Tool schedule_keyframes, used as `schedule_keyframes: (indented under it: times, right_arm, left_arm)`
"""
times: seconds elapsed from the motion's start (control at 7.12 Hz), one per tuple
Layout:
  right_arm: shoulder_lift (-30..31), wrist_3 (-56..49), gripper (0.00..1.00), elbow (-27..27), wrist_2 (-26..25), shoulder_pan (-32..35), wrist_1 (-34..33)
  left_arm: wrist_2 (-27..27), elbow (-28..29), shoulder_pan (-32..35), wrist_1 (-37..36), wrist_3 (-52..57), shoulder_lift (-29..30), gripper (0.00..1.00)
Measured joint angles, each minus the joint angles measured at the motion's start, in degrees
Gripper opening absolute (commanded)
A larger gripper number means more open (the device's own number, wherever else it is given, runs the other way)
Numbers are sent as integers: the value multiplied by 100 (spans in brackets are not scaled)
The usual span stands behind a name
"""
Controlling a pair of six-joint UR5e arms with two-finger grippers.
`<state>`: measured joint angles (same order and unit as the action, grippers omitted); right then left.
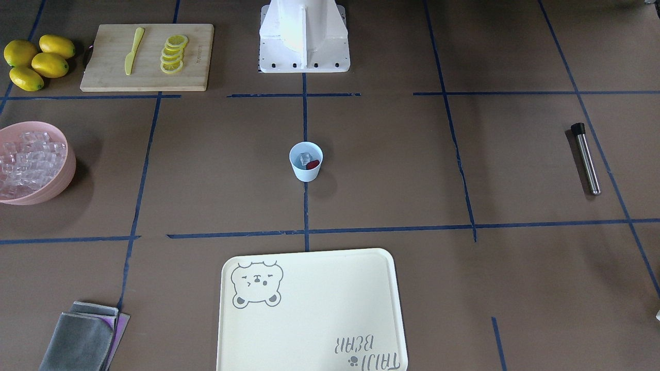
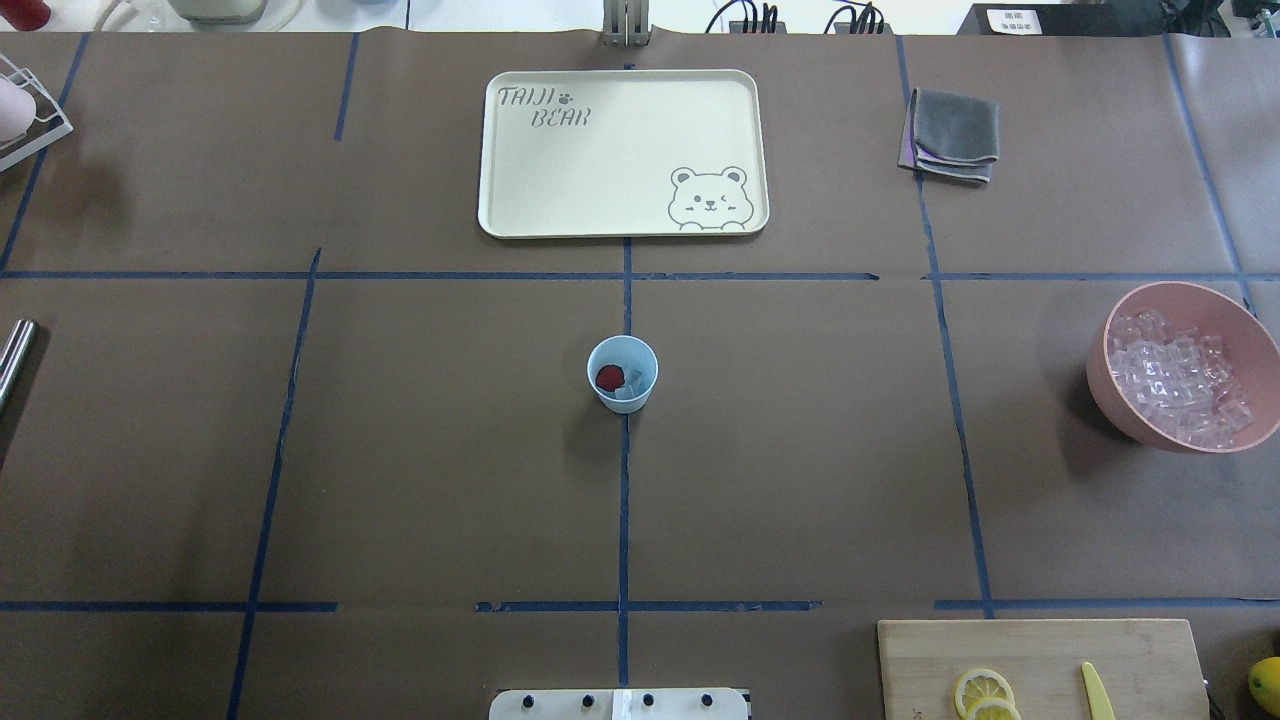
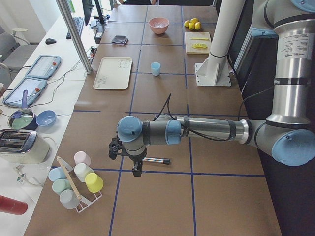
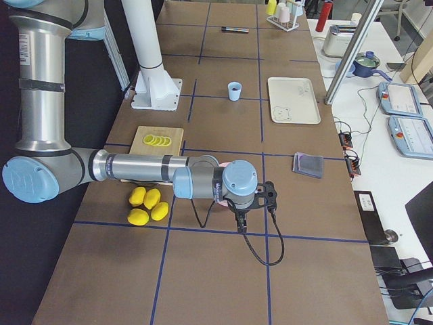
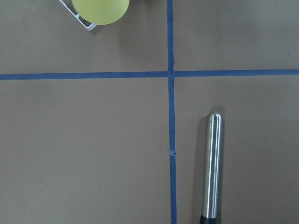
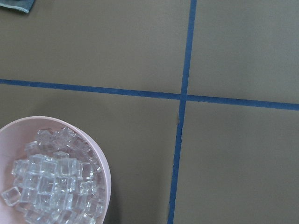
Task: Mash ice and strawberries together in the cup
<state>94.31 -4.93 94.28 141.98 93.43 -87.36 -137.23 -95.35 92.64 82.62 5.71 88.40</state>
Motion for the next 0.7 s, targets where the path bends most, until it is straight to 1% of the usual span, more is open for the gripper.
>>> schedule_keyframes:
  times: [0.7]
  right_arm:
    - [-126,18,99,-220,0,25,-38]
  left_arm:
    - [-4,-4,0,0,6,-7,100]
